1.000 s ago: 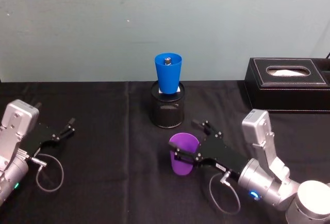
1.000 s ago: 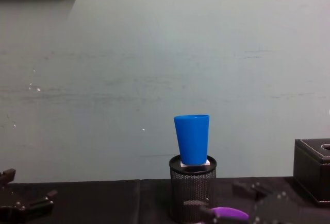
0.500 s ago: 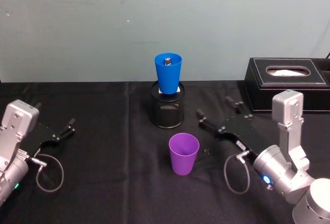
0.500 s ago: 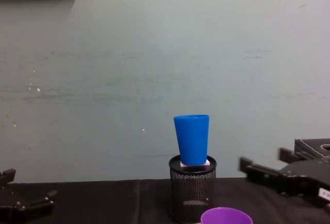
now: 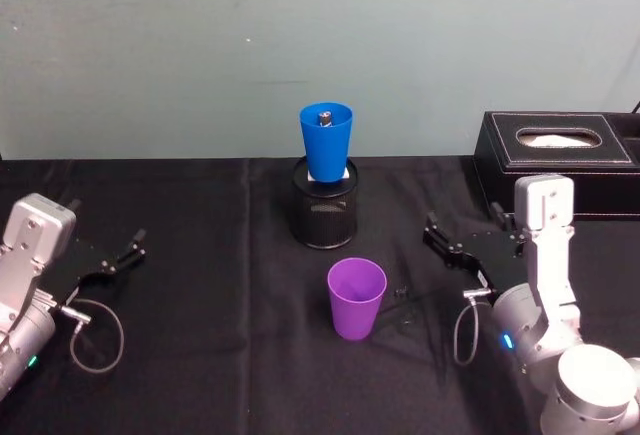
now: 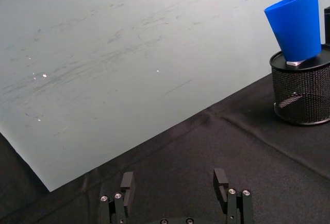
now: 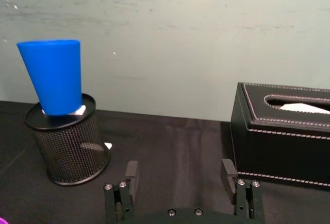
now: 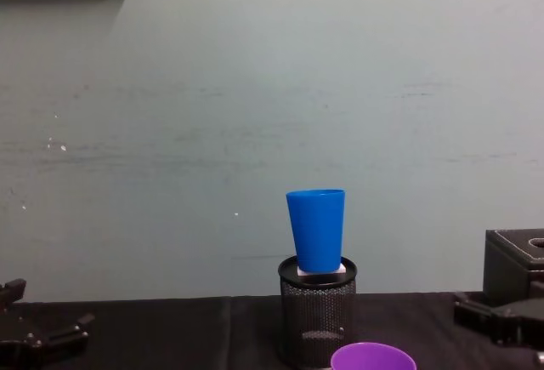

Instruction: Pick up one cup with a gripper and tap it against the other cup.

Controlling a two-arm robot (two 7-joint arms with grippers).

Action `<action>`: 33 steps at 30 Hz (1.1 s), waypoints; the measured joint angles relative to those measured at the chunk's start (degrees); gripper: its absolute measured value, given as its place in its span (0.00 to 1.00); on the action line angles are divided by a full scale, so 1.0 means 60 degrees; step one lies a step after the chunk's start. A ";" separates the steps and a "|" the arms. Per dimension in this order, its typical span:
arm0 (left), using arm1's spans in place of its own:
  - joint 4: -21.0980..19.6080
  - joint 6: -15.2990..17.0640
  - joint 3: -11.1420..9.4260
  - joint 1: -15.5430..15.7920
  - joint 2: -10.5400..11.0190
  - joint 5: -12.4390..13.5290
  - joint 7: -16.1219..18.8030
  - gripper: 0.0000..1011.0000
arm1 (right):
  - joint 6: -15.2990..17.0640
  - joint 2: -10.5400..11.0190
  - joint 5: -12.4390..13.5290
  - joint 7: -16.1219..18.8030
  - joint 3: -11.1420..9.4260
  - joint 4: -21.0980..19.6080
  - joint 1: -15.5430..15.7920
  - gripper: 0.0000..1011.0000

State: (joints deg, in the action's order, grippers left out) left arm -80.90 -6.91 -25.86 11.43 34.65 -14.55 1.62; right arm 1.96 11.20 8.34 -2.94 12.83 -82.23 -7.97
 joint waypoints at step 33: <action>0.0000 0.0000 0.0000 0.0000 0.0000 0.0000 0.0000 0.99 | 0.0002 -0.0047 -0.0053 -0.0053 0.0006 0.0051 -0.0014 0.99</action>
State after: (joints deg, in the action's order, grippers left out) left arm -80.90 -6.91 -25.86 11.43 34.65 -14.55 1.62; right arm 1.96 10.92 8.02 -3.26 12.87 -81.92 -8.05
